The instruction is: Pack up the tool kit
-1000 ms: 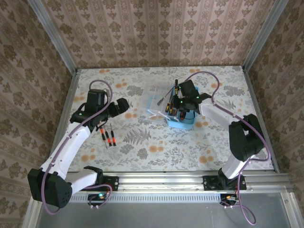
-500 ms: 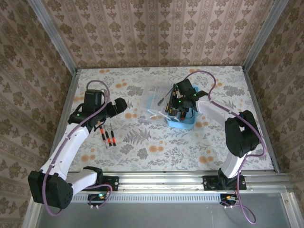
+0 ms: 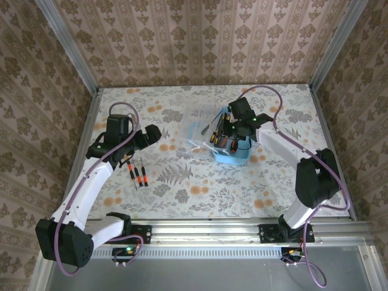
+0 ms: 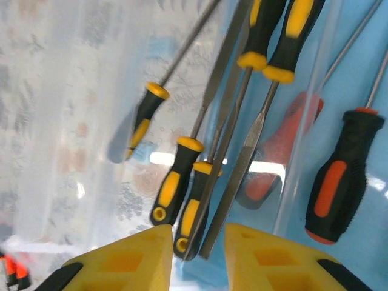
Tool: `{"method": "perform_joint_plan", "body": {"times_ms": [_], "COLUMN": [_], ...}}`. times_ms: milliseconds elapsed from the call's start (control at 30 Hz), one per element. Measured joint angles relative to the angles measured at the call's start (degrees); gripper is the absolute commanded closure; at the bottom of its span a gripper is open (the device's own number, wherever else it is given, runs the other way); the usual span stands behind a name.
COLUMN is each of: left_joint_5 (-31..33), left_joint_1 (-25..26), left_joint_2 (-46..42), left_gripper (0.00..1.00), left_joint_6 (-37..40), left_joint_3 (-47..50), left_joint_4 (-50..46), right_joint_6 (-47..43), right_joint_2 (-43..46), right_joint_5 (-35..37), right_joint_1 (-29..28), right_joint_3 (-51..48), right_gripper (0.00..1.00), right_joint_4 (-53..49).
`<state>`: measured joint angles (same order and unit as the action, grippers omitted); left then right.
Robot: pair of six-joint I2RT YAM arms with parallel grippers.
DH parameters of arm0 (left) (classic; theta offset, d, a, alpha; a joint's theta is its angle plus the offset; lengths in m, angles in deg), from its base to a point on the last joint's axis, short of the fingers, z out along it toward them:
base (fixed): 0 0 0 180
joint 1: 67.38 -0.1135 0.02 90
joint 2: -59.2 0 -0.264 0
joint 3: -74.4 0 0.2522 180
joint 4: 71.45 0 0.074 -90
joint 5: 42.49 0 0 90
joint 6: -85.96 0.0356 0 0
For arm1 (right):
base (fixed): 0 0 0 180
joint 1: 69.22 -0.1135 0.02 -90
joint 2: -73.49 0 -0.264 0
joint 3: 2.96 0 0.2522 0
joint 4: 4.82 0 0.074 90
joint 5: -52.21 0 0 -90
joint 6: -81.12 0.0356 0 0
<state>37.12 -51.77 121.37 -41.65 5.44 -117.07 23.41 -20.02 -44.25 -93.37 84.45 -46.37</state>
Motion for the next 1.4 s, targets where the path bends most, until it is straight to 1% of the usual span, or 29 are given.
{"method": "perform_joint_plan", "body": {"times_ms": [167, 267, 300, 400, 433, 533, 600, 667, 833, 900, 1033, 1133, 1200, 1400], "left_joint_5": [6.14, 9.62, 10.43, 12.09, 12.52, 13.77, 14.34, 14.58, 15.89, 16.81, 17.33, 15.96, 14.86, 12.44], "left_joint_1": [-1.03, -2.27, -2.56, -2.93, -2.97, -2.97, -2.97, -2.97, -2.99, -3.74, -8.26, -12.24, -13.97, -15.23], "left_joint_2": [-0.42, -0.42, -0.42, -0.46, -0.55, -0.83, -0.83, -0.48, 3.17, 4.39, 6.27, 9.07, 11.15, 14.78], "left_gripper": [0.00, 0.00, 0.02, 0.11, 0.16, 0.25, 0.35, 0.43, 0.44, 0.45, 0.48, 0.51, 0.54, 0.59], "left_joint_6": [0.13, 0.09, 0.07, -0.44, -0.76, -1.38, -1.53, -1.75, -2.75, -3.08, -3.39, -3.37, -3.34, -2.54], "left_joint_3": [0.48, 3.04, 4.20, 8.07, 9.27, 11.58, 12.57, 13.29, 14.32, 14.56, 15.87, 16.81, 17.16, 17.31], "left_joint_4": [-3.61, -5.07, -5.44, -5.68, -5.77, -5.95, -5.73, -5.18, -4.28, -4.13, -1.44, 1.68, 3.52, 7.23], "right_joint_6": [-0.63, -0.63, -0.66, -0.68, -0.70, -0.68, -0.63, -0.52, 0.02, 0.26, 0.63, 0.66, 0.66, 0.63], "right_joint_2": [8.48, 12.70, 13.60, 15.28, 15.65, 16.22, 16.33, 16.33, 16.28, 16.26, 16.26, 16.28, 16.28, 16.28], "right_joint_5": [0.44, 0.44, 0.50, 0.72, 0.72, 0.59, -0.09, -1.03, -3.26, -3.87, -4.74, -5.07, -5.38, -5.81], "right_joint_1": [0.00, 0.00, 0.00, 0.00, 0.00, 0.00, 0.00, 0.00, -0.02, -0.02, -0.02, -0.11, -0.11, -0.11], "right_joint_3": [-1.79, -4.59, -5.60, -7.82, -8.46, -9.92, -10.86, -11.74, -13.55, -13.94, -14.25, -14.27, -14.27, -14.27], "right_gripper": [0.67, 0.66, 0.66, 0.65, 0.65, 0.65, 0.65, 0.65, 0.65, 0.65, 0.65, 0.65, 0.65, 0.65], "right_joint_4": [0.76, 1.53, 1.84, 1.88, 1.92, 2.36, 3.63, 4.94, 7.48, 8.33, 8.92, 9.60, 9.81, 9.86]}}
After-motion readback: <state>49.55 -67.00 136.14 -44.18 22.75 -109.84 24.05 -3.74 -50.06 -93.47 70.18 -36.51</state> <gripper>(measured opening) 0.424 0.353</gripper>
